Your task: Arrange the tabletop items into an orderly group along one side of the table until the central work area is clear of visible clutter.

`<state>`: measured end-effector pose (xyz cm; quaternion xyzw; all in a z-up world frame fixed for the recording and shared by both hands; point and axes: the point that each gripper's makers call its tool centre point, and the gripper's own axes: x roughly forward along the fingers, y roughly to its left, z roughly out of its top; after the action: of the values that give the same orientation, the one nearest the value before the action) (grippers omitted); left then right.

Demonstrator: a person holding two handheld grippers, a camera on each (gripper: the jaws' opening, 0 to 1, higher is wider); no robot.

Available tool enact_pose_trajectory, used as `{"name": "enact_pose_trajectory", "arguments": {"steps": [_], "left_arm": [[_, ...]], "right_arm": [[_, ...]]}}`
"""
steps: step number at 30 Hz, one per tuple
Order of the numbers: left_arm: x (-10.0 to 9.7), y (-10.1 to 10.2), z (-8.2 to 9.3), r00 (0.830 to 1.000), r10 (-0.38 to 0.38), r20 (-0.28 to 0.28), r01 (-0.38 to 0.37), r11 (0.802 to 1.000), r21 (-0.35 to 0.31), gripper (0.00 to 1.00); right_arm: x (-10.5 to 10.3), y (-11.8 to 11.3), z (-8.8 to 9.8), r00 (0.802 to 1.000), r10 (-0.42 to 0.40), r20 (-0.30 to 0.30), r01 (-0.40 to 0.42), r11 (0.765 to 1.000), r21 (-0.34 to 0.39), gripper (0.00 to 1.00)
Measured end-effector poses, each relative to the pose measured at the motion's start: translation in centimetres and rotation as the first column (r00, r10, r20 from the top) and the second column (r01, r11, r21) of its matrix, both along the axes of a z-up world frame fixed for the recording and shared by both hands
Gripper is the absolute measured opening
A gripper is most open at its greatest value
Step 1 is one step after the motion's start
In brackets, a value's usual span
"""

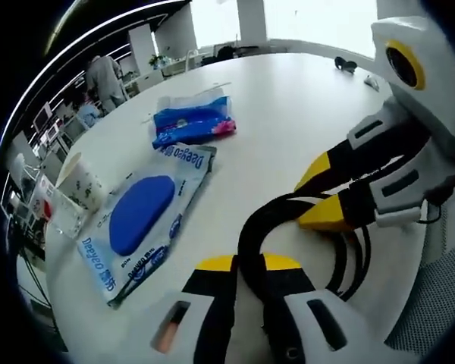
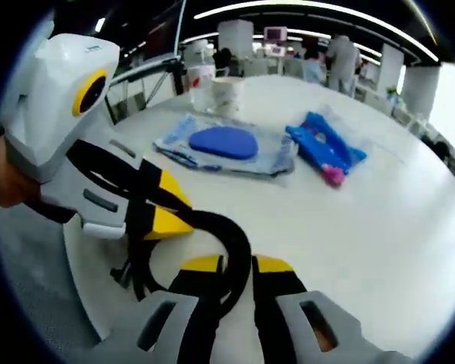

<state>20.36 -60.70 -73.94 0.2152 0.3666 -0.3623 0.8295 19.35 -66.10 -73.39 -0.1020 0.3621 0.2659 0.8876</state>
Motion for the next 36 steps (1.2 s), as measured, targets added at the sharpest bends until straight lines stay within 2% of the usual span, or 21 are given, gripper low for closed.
{"name": "enact_pose_trajectory", "arguments": {"steps": [3,6,7,10,16,18,21,27,32,36], "left_arm": [[0.1,0.3,0.4,1.000,0.006,0.009,-0.006,1.000,-0.004,0.13],[0.3,0.7,1.1,0.999,0.028,0.028,-0.027,0.999,-0.017,0.23],[0.5,0.8,1.5,0.998,0.051,0.029,-0.049,0.998,-0.041,0.29],[0.6,0.9,2.4,0.997,0.070,0.037,-0.067,0.995,-0.075,0.33],[0.6,0.8,4.1,0.994,0.089,0.056,-0.081,0.987,-0.142,0.49],[0.6,0.8,4.8,0.993,0.085,0.083,-0.071,0.985,-0.158,0.52],[0.5,1.1,5.6,0.991,0.094,0.097,-0.075,0.980,-0.183,0.62],[0.4,1.7,6.5,0.987,0.118,0.110,-0.088,0.967,-0.241,0.80],[0.0,1.7,6.7,0.990,0.090,0.113,-0.059,0.966,-0.252,0.98],[-0.3,1.5,6.7,0.992,0.030,0.125,0.000,0.974,-0.229,0.99]], "right_arm": [[0.2,-0.2,0.6,1.000,-0.020,0.010,0.019,1.000,0.016,0.22],[0.5,-0.5,1.3,0.999,-0.029,0.031,0.028,0.999,0.024,0.26],[0.5,-0.6,1.3,0.999,-0.030,0.029,0.029,0.999,0.021,0.28],[0.6,-1.1,1.8,0.998,-0.040,0.056,0.038,0.999,0.024,0.34],[0.1,-1.8,2.1,0.996,-0.074,0.038,0.073,0.997,0.038,0.46],[0.0,-1.8,2.3,0.997,-0.053,0.056,0.052,0.998,0.029,0.50],[-0.4,-2.2,3.1,0.995,0.013,0.099,-0.009,0.999,-0.046,0.51],[-0.7,-3.3,4.4,0.992,-0.018,0.127,0.019,1.000,-0.007,0.64],[-1.1,-4.0,4.9,0.992,-0.024,0.123,0.020,0.999,0.033,0.80],[-1.3,-4.5,5.1,0.992,-0.044,0.121,0.037,0.998,0.058,0.88]]}}
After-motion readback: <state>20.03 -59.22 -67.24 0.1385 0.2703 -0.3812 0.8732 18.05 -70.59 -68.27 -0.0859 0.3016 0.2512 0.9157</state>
